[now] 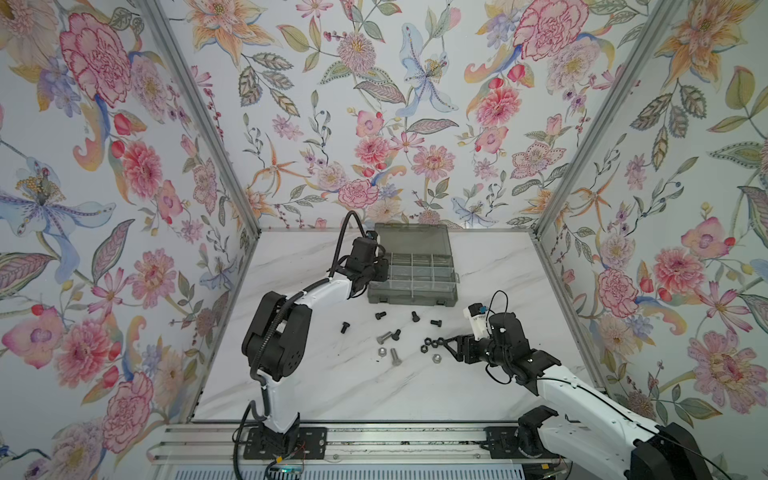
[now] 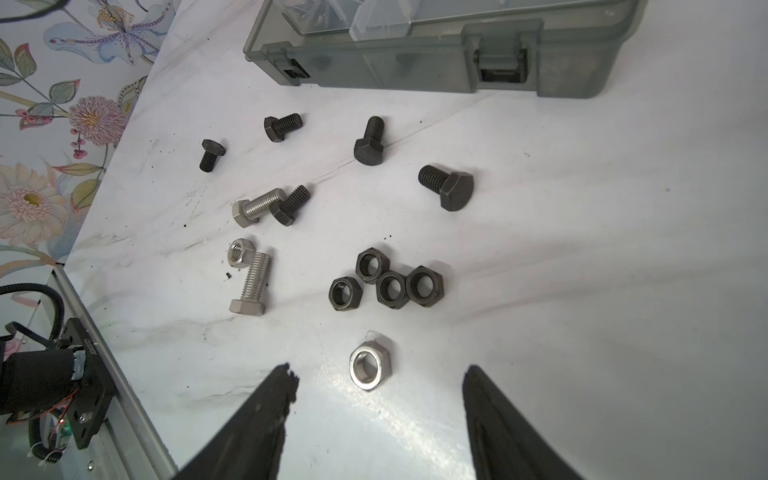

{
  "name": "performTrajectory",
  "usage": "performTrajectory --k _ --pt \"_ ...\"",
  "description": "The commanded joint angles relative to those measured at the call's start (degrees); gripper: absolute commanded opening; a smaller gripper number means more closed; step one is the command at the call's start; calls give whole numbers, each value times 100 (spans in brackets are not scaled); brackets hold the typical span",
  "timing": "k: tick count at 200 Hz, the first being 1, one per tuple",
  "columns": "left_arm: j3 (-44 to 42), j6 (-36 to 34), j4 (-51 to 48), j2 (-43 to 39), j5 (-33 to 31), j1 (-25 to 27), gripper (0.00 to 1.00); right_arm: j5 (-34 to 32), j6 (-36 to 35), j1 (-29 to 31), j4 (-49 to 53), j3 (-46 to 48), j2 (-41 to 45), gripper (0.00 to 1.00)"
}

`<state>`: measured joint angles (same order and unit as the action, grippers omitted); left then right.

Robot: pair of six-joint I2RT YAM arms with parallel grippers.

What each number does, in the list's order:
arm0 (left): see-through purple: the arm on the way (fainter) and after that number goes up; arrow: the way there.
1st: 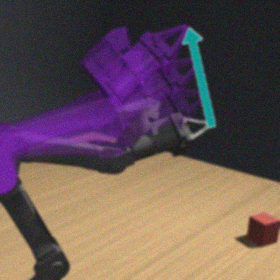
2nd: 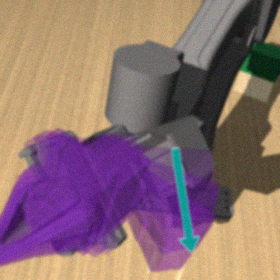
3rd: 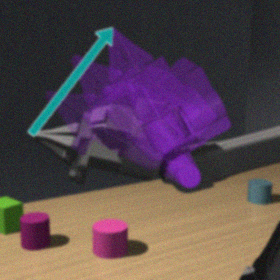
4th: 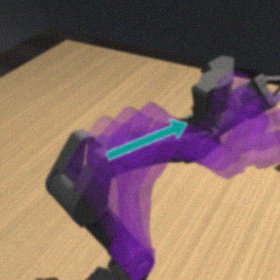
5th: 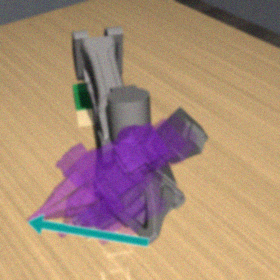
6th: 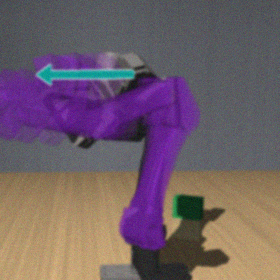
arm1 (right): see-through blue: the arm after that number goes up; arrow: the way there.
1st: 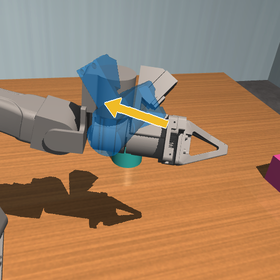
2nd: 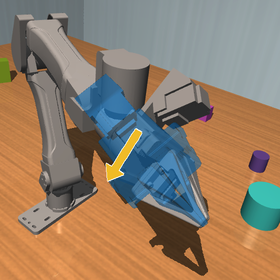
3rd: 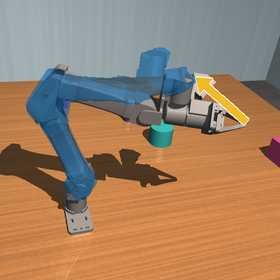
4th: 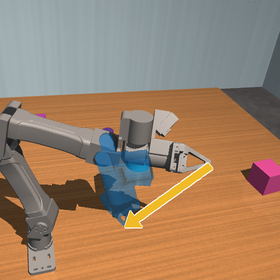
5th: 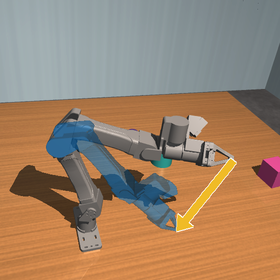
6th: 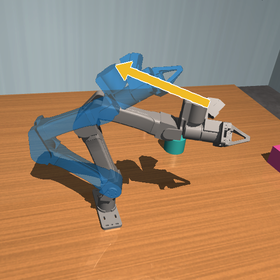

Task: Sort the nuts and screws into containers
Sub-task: 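Open the left gripper to release the wing nut into the compartment, then draw the left gripper back toward the pile while the right arm starts moving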

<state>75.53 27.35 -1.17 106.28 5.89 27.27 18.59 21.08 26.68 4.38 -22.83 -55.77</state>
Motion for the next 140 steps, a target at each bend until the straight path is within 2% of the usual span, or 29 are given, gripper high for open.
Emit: performTrajectory --k 1,65,95,104,140 --pt "-304 -50 60 -565 242 -5 64 -31 -7 57 -111 -178 -73 67" --pt "-1672 170 321 -1873 349 71 87 -66 -112 90 -31 -357 -193 68" --pt "-2166 298 485 -2208 437 77 93 -104 -169 119 58 -474 -261 69" --pt "-2298 347 538 -2284 430 78 99 -123 -168 135 79 -502 -276 69" --pt "-2651 434 631 -2416 500 77 99 -258 -157 252 134 -604 -323 69"
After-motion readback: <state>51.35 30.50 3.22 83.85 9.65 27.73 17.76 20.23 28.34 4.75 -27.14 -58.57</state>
